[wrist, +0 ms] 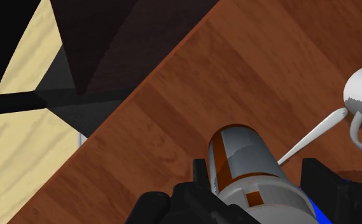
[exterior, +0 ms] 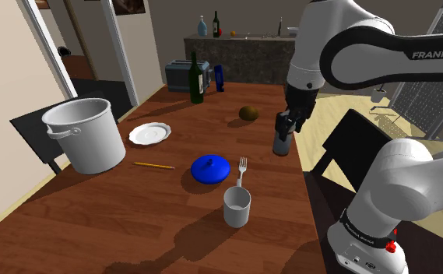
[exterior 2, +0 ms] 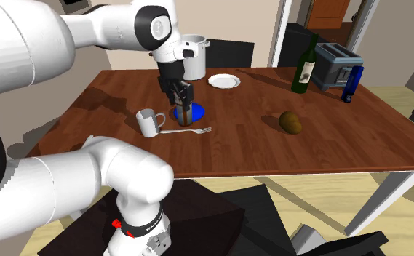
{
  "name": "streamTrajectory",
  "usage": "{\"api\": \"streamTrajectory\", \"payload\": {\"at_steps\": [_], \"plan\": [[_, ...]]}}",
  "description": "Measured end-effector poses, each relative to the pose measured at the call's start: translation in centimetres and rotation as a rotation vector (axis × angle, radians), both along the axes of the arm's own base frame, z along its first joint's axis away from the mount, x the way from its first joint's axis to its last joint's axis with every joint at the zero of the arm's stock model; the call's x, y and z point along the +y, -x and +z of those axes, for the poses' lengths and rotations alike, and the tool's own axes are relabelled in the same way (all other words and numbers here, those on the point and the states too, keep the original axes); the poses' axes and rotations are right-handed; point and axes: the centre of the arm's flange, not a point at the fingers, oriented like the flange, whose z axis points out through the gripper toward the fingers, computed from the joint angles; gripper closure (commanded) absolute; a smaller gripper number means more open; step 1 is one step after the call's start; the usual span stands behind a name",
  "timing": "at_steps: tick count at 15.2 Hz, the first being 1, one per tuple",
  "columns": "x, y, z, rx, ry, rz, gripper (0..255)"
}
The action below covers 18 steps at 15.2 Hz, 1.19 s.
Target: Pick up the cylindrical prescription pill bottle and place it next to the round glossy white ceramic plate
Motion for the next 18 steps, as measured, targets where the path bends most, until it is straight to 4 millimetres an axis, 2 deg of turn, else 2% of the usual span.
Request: {"api": "streamTrajectory", "payload": {"at_steps": [5,8,15,18], "plan": [[0.0,-0.1,2.8,0.0,0.0,0.0,255],[0.1,-0.6,3.6,0.0,0.0,0.0,255],[3.5,-8.3,3.9,0.001,0.001,0.0,255],[5.0,-12.4,3.9,0.001,0.001,0.0,255]]}}
